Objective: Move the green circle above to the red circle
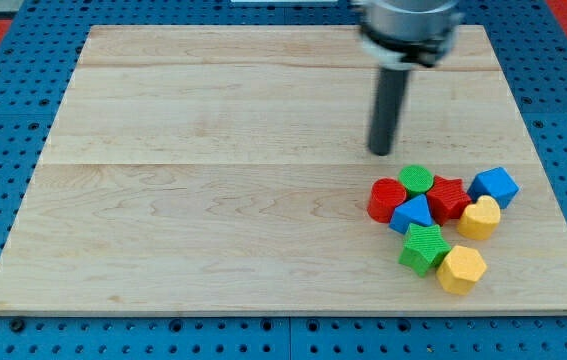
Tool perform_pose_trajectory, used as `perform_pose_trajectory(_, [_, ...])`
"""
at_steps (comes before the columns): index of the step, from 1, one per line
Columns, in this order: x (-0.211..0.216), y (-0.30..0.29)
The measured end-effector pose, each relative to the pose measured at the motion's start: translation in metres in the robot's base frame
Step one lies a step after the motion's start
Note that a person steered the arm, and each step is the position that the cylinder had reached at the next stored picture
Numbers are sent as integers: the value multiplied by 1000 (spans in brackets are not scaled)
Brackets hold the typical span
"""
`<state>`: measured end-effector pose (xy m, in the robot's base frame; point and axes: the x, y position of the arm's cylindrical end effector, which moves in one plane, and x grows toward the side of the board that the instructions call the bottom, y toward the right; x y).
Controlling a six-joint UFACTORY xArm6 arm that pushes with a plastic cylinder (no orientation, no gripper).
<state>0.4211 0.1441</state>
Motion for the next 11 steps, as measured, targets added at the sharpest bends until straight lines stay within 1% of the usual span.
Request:
perform_pose_trajectory(1, [0, 75])
perform_pose_trajectory(2, [29, 123])
perform_pose_trajectory(3, [49, 100])
perform_pose_trajectory(4, [55, 58])
perform_pose_trajectory(5, [60, 48])
perform_pose_trajectory(8, [104, 47])
perform_pose_trajectory(9, [104, 47])
perform_pose_trajectory(10, [104, 5])
perform_pose_trajectory(11, [90, 4])
